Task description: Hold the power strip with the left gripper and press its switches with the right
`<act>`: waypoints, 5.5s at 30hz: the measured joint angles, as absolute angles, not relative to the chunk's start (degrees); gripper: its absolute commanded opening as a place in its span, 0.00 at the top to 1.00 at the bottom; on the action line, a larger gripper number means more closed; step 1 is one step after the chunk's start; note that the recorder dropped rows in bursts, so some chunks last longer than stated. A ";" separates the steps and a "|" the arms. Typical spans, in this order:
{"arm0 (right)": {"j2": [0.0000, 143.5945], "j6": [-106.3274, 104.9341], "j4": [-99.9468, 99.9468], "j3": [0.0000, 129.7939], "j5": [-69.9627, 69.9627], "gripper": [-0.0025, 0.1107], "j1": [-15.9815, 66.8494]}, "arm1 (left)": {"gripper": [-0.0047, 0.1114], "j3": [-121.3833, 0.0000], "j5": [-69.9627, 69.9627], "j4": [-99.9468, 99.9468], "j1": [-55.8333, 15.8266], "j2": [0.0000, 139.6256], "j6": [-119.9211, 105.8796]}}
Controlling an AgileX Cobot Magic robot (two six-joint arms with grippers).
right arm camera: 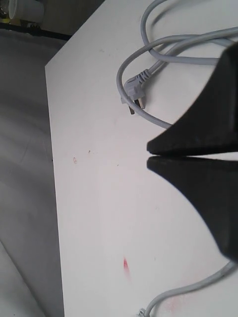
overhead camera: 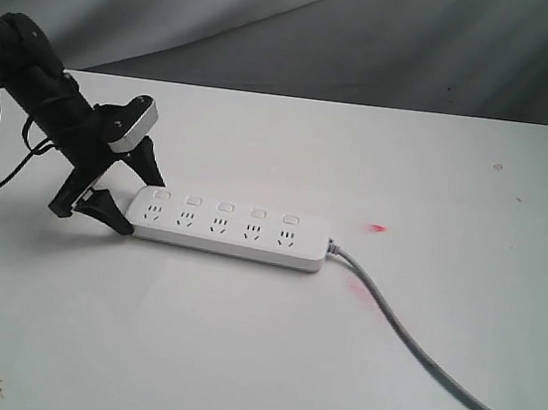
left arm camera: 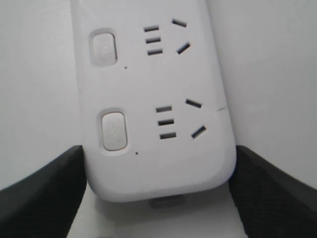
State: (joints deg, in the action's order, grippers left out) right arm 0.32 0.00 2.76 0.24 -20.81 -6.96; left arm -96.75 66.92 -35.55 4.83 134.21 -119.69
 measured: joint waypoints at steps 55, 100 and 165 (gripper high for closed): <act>0.32 0.00 2.76 0.24 -20.81 0.98 -6.96 | 0.84 -96.96 65.56 -37.01 4.83 108.48 -99.10; 0.32 0.00 2.76 0.24 -20.70 0.98 -6.96 | 0.96 -96.96 62.12 -19.97 4.83 53.62 -8.32; 0.32 0.00 2.76 0.24 -20.70 0.98 -6.96 | 0.96 -17.86 15.12 1.88 4.69 11.34 1.30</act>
State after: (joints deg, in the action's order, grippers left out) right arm 0.32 0.00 2.76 0.24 -20.70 -6.96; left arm -17.86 15.12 1.88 4.69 11.34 1.30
